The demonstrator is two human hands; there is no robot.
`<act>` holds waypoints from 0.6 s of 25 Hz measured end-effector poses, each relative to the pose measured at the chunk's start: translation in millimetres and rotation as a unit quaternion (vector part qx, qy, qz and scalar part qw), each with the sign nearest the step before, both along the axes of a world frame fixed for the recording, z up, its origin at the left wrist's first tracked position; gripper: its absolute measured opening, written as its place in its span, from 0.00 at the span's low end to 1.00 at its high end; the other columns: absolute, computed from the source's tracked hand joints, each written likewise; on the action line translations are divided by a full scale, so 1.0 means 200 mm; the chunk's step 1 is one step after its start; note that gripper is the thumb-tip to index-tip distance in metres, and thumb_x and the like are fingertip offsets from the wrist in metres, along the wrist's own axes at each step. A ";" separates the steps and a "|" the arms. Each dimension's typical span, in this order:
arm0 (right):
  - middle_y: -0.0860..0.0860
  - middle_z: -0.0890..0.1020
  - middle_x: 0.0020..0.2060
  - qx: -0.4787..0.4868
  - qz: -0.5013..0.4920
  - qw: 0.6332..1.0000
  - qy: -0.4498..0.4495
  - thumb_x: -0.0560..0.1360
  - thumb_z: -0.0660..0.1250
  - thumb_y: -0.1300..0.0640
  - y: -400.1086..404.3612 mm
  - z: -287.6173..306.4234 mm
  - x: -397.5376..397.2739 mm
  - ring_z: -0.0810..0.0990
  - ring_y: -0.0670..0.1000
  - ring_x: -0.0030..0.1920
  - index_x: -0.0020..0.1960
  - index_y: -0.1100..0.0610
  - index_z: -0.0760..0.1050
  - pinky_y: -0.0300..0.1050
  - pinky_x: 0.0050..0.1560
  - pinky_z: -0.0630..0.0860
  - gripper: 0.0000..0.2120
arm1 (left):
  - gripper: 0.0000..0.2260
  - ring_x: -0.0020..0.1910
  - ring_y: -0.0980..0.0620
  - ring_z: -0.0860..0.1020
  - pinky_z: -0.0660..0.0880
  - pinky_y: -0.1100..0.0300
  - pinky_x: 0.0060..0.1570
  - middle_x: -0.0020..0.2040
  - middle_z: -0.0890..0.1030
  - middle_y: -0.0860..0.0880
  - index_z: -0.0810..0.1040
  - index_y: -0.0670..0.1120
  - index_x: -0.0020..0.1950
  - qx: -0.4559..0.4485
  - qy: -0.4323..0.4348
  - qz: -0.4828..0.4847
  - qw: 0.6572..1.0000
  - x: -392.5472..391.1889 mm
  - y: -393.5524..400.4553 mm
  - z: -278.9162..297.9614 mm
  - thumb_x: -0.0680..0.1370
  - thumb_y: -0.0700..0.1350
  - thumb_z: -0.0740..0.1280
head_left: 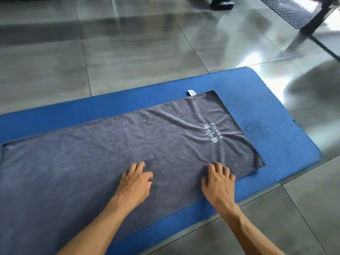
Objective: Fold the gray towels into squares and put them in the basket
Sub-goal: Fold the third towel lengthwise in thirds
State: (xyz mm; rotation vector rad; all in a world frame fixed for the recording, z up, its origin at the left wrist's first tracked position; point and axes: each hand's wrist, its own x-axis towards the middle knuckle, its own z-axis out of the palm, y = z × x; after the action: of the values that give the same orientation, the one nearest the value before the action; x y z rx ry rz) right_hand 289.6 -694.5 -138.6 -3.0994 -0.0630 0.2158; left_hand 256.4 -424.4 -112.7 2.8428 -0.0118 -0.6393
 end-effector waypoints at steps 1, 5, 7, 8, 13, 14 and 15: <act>0.52 0.74 0.64 0.019 0.015 1.000 -0.014 0.73 0.65 0.51 0.00 -0.01 0.03 0.74 0.60 0.60 0.65 0.53 0.72 0.57 0.55 0.73 0.20 | 0.09 0.69 0.48 0.63 0.67 0.51 0.63 0.70 0.64 0.51 0.74 0.52 0.59 0.000 -0.009 0.002 1.000 0.05 -0.01 0.00 0.82 0.51 0.59; 0.50 0.62 0.77 0.063 0.093 0.994 0.002 0.82 0.53 0.45 -0.03 -0.13 0.05 0.61 0.56 0.76 0.77 0.48 0.60 0.53 0.73 0.62 0.25 | 0.21 0.65 0.45 0.68 0.72 0.51 0.57 0.68 0.67 0.48 0.58 0.51 0.76 0.010 -0.020 0.036 0.999 0.25 -0.08 -0.01 0.83 0.50 0.55; 0.48 0.58 0.79 0.038 0.094 0.995 0.013 0.83 0.46 0.42 -0.06 -0.18 0.00 0.55 0.54 0.79 0.79 0.46 0.56 0.53 0.76 0.51 0.26 | 0.26 0.66 0.44 0.67 0.72 0.50 0.58 0.68 0.66 0.47 0.52 0.53 0.79 0.017 0.019 0.040 0.999 0.34 -0.08 0.00 0.82 0.52 0.58; 0.49 0.58 0.79 0.029 0.084 0.996 0.014 0.82 0.46 0.42 -0.06 -0.19 -0.01 0.54 0.54 0.79 0.79 0.46 0.56 0.54 0.76 0.49 0.26 | 0.27 0.67 0.44 0.66 0.72 0.49 0.59 0.68 0.65 0.47 0.54 0.53 0.78 0.027 0.035 0.041 0.998 0.38 -0.08 0.00 0.81 0.52 0.61; 0.54 0.71 0.70 0.081 0.068 0.994 -0.039 0.77 0.56 0.49 0.10 -0.12 0.16 0.70 0.61 0.69 0.68 0.54 0.72 0.59 0.69 0.64 0.22 | 0.45 0.77 0.35 0.41 0.58 0.34 0.69 0.78 0.36 0.43 0.41 0.61 0.78 0.083 0.114 -0.025 0.990 0.58 -0.18 0.00 0.75 0.41 0.70; 0.54 0.70 0.72 0.093 0.088 0.990 -0.051 0.78 0.56 0.49 0.13 -0.12 0.24 0.68 0.60 0.72 0.71 0.54 0.71 0.58 0.71 0.63 0.23 | 0.47 0.76 0.32 0.38 0.56 0.32 0.69 0.78 0.32 0.43 0.38 0.62 0.78 0.087 0.136 -0.040 0.986 0.63 -0.20 -0.01 0.75 0.40 0.70; 0.54 0.67 0.75 0.102 0.104 0.988 -0.054 0.79 0.55 0.49 0.15 -0.13 0.33 0.64 0.59 0.75 0.73 0.53 0.68 0.58 0.73 0.60 0.24 | 0.49 0.75 0.31 0.37 0.56 0.32 0.69 0.77 0.30 0.42 0.36 0.63 0.77 0.091 0.149 -0.049 0.983 0.67 -0.21 -0.01 0.74 0.39 0.70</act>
State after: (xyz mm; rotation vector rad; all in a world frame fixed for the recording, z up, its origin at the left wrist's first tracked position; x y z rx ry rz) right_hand 356.1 -664.0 -164.3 -2.8939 -0.3860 0.0413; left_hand 390.5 -465.4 -113.8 2.9001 -0.0444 -1.1353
